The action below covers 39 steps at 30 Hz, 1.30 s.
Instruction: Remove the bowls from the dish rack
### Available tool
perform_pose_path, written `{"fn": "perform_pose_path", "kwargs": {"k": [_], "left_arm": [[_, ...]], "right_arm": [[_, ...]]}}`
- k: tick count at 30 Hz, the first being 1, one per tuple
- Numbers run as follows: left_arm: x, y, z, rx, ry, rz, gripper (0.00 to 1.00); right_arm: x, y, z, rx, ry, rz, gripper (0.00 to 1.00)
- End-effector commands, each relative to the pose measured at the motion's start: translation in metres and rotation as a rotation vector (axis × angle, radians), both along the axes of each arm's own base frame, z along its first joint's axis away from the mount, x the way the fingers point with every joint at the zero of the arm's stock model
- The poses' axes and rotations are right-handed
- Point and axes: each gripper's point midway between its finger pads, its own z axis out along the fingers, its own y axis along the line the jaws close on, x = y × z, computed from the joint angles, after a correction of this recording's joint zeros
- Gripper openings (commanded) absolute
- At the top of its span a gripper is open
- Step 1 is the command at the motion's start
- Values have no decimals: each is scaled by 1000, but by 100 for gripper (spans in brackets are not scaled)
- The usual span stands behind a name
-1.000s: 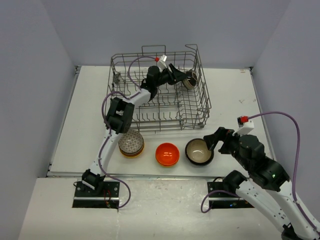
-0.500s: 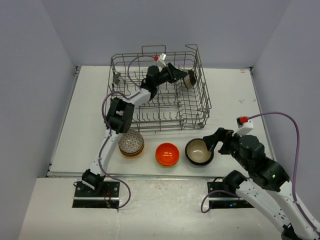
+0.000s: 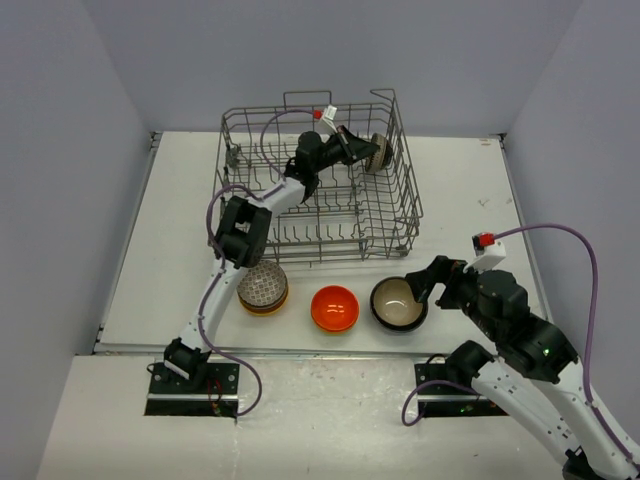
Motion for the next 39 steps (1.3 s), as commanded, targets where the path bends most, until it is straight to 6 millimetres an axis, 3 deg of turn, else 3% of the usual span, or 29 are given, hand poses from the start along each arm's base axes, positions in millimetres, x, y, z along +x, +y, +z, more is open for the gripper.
{"fn": "perform_pose_path", "kwargs": {"k": [1,11,17,18,24,32,33,35,36,38,39], "left_arm": [[-8,-7,31,-50,-84,-31,0],[-17,-6,55,-64,-133,-52,0],[-34,-1,108,-73,-255,-76,0],[-39,1,123,-71,-278,-76,0],[-58,11,167,-38,-376,-67,0],[-79,11,187,-28,-455,-133,0],[-84,13,196,-19,-479,-131,0],[-84,13,188,60,-502,-113,0],[-89,17,203,76,-530,-90,0],[-91,20,193,164,-540,-66,0],[-100,27,212,174,-568,-35,0]], "right_arm": [[3,3,8,7,-37,16,99],[3,3,7,7,-39,15,99],[3,3,10,12,-46,15,99],[2,2,11,14,-49,15,99],[0,1,14,27,-61,15,99],[0,3,15,29,-56,20,99],[0,3,18,35,-60,19,99],[0,3,25,43,-70,20,99],[1,4,29,44,-75,23,99],[3,5,38,41,-80,25,99],[5,2,41,32,-82,7,99]]}}
